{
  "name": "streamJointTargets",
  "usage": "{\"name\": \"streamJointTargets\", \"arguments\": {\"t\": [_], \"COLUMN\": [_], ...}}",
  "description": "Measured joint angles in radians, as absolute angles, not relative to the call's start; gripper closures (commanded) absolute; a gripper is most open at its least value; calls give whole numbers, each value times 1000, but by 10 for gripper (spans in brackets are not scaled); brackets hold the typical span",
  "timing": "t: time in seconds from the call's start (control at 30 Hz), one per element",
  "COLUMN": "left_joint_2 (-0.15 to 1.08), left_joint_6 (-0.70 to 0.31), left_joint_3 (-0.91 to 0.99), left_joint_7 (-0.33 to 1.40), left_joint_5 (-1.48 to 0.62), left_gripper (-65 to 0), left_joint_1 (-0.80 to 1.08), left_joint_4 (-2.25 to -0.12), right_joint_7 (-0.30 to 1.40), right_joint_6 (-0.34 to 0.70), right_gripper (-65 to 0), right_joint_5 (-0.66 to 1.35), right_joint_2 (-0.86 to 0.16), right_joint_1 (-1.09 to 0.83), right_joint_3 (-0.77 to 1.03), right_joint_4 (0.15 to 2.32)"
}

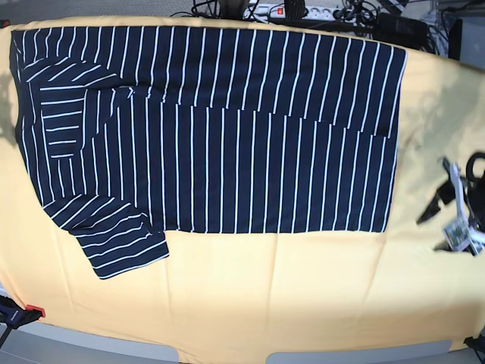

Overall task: Fold the T-shirt properly
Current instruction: 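Release the shirt and move both grippers to the hem corners, then grasp the hem corners with the left and right grippers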

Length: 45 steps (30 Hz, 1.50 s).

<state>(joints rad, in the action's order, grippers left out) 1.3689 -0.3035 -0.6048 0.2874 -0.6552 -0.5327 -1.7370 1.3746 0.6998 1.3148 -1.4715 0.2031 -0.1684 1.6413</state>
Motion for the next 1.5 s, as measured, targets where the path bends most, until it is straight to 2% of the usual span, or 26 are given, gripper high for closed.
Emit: {"name": "streamJointTargets", "arguments": {"t": [0.07, 0.3, 0.47, 0.6, 0.7, 0.9, 1.07, 1.13, 1.27, 1.3, 1.4, 1.43, 1.5], "left_joint_2": [1294, 1019, 850, 765, 724, 680, 622, 609, 607, 609, 609, 609, 609], "left_joint_6": [-332, -562, -692, -690, -690, -690, -694, -694, -693, -693, -694, -694, -694], "left_joint_3": [-606, -602, -600, -600, -600, -588, -588, -589, -589, -589, -589, -589, -589], "left_joint_7": [287, 311, 341, 465, 485, 619, 621, 621, 603, 598, 572, 566, 565], "left_joint_5": [-726, -936, -1046, -1132, -1183, -1309, -1313, -1312, -1272, -1262, -1225, -1222, -1217], "left_gripper": [-325, -330, -332, -332, -332, -331, -327, -267, -1, 0, 0, 0, 0], "left_joint_1": [-565, -654, -704, -703, -701, -698, -698, -698, -692, -691, -692, -692, -692], "left_joint_4": [-1599, -1075, -775, -646, -588, -577, -577, -578, -577, -576, -576, -576, -576], "right_joint_7": [1338, 1306, 1308, 1305, 1305, 1285, 1283, 1283, 1244, 1209, 1029, 956, 821], "right_joint_6": [699, 685, 689, 689, 689, 689, 690, 689, 694, 695, 691, 676, 618], "right_gripper": [-192, -192, -194, -194, -194, -194, -194, -194, -204, -239, -416, -438, -439], "right_joint_5": [1272, 1246, 1242, 1245, 1245, 1245, 1245, 1244, 1176, 1129, 991, 929, 801], "right_joint_2": [-1443, -1398, -1393, -1393, -1393, -1393, -1346, -1304, -1195, -1164, -1069, -1037, -984], "right_joint_1": [244, 333, 345, 344, 344, 344, 346, 345, 344, 344, 335, 334, 335], "right_joint_3": [-169, -170, -170, -170, -170, -170, -170, -170, -170, -170, -170, -170, -170], "right_joint_4": [1587, 1445, 1425, 1425, 1425, 1425, 1425, 1425, 1425, 1425, 1397, 1379, 1335]}}
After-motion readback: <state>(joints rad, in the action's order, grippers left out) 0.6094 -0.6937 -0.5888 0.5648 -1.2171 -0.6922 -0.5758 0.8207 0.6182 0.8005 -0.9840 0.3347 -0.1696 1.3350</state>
